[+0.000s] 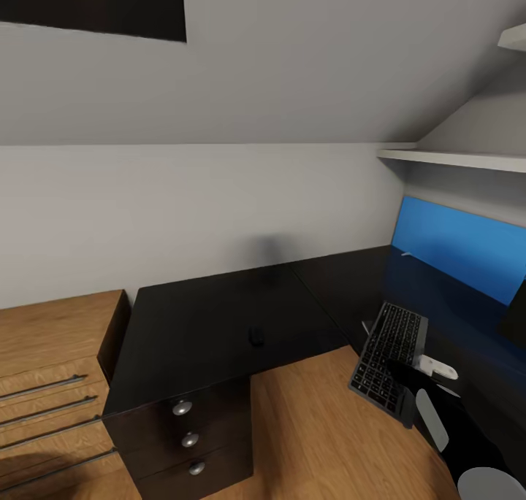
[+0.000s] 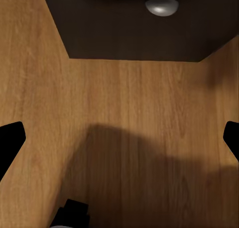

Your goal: In the bedroom, organize the workspace by keeping the computer under the desk, ensuring the monitor is on the desk, placing the keyboard on the desk next to the monitor, placing the mouse on the desk next to the keyboard, moving the folder from the swivel chair onto the desk next to the mouse, stacking the notebook on top of the folder with the pen on top of the notebook, and positioning the swivel chair next to the desk.

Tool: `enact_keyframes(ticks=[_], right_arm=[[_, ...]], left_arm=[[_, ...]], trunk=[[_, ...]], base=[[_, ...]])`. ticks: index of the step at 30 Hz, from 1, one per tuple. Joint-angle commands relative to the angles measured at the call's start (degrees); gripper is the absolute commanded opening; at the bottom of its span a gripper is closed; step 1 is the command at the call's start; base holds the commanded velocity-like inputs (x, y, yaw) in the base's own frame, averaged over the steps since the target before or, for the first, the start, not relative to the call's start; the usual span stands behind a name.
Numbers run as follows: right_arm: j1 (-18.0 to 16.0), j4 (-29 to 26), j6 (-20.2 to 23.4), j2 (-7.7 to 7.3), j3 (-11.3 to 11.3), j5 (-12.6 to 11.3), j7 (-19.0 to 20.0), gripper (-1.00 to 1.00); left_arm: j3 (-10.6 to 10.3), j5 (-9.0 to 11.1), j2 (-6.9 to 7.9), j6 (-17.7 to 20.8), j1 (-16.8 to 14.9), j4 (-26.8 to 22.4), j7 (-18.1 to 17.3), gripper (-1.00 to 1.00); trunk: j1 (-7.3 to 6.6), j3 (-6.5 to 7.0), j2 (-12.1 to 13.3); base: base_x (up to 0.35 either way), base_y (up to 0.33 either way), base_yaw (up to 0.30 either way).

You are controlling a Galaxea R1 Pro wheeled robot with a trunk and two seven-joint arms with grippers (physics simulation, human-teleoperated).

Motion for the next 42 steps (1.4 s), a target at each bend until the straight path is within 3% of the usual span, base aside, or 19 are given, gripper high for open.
enact_keyframes(ticks=[1, 37, 42], right_arm=[[0.0, -0.1, 0.2, -0.03, 0.1, -0.6, -0.3, 1.0], [0.0, 0.1, 0.4, -0.09, 0.1, -0.5, -0.5, 1.0], [0.0, 0.1, 0.5, -0.09, 0.1, -0.5, -0.5, 1.0]], left_arm=[[-0.1, 0.3, -0.01, -0.2, 0.0, 0.1, -0.1, 1.0], [-0.1, 0.2, -0.1, -0.3, 0.0, 0.1, -0.1, 1.0], [-0.1, 0.2, -0.17, -0.3, 0.0, 0.1, -0.1, 1.0]], trunk=[[0.01, -0.06, 0.0], [0.01, -0.06, 0.0], [1.11, -0.96, -2.0]], base=[[0.095, 0.0, 0.0], [0.051, 0.0, 0.0], [0.0, 0.0, 0.0]])
